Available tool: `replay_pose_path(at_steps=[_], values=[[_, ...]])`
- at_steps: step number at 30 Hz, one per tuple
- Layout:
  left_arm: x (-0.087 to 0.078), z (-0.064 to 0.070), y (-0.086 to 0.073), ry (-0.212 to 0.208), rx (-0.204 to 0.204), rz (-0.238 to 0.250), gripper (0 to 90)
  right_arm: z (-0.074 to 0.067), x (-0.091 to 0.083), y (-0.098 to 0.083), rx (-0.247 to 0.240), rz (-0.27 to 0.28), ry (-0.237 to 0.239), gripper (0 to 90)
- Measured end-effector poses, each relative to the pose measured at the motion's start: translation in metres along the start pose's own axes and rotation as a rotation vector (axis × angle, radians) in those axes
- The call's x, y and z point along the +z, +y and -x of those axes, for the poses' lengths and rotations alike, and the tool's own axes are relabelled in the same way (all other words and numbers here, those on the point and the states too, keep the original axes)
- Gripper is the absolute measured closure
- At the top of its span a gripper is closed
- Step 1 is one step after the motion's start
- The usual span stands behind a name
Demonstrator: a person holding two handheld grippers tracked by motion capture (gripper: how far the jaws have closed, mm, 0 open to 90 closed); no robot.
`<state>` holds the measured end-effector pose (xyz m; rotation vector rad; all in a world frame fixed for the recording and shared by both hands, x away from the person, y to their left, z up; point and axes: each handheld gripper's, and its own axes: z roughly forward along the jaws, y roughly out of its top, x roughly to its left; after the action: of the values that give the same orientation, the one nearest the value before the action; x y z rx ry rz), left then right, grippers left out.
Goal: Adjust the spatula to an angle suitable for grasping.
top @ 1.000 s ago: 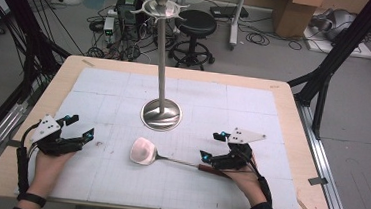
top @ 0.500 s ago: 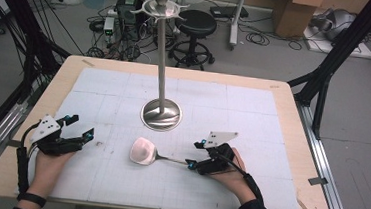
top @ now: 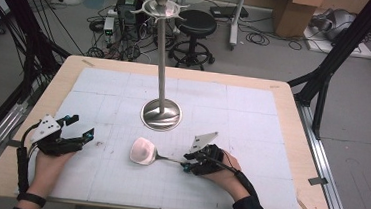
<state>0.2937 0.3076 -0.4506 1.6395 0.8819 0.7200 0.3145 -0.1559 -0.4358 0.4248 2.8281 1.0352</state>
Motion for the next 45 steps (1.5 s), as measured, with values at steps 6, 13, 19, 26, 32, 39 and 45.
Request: replay_pose_path(at_steps=[6, 13, 19, 26, 32, 39, 45], values=[[0.000, 0.000, 0.000, 0.001, 0.001, -0.001, 22.1, -0.002, 0.001, 0.006, -0.005, -0.048, 0.019, 75.1], [0.000, 0.000, 0.000, 0.003, 0.004, -0.003, 22.3, 0.000, 0.002, 0.011, 0.035, -0.078, 0.038, 80.9], [0.000, 0.000, 0.000, 0.002, 0.006, -0.003, 22.4, 0.001, 0.003, 0.014, 0.034, -0.098, 0.044, 84.5], [0.000, 0.000, 0.000, -0.002, 0.001, 0.000, 22.4, 0.004, 0.005, 0.019, 0.007, -0.073, 0.027, 84.7], [-0.001, -0.001, 0.000, -0.003, -0.004, 0.003, 22.4, 0.007, 0.010, 0.031, -0.025, -0.030, 0.043, 84.7], [-0.001, -0.001, 0.000, -0.003, -0.010, 0.006, 22.3, 0.000, 0.026, 0.067, -0.161, -0.019, 0.108, 84.7], [-0.001, -0.002, 0.000, -0.005, -0.013, 0.008, 21.5, -0.006, 0.048, 0.094, -0.239, -0.048, 0.168, 84.7]])
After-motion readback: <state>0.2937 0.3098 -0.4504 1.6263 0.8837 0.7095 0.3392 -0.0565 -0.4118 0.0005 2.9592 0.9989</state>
